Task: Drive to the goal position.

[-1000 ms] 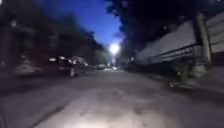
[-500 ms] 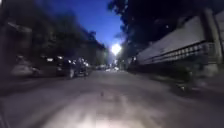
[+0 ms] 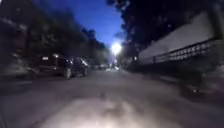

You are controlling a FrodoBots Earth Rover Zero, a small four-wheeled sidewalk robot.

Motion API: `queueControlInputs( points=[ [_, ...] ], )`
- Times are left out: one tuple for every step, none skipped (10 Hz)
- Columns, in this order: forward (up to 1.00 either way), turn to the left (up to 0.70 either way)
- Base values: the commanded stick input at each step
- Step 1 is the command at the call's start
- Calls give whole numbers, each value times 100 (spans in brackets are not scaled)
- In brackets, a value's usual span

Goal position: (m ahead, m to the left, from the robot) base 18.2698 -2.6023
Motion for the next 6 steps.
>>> queueControlInputs(
  points=[
    [85,0],
    [85,0],
    [85,0],
    [85,0],
    [85,0],
    [85,0]
  ],
)
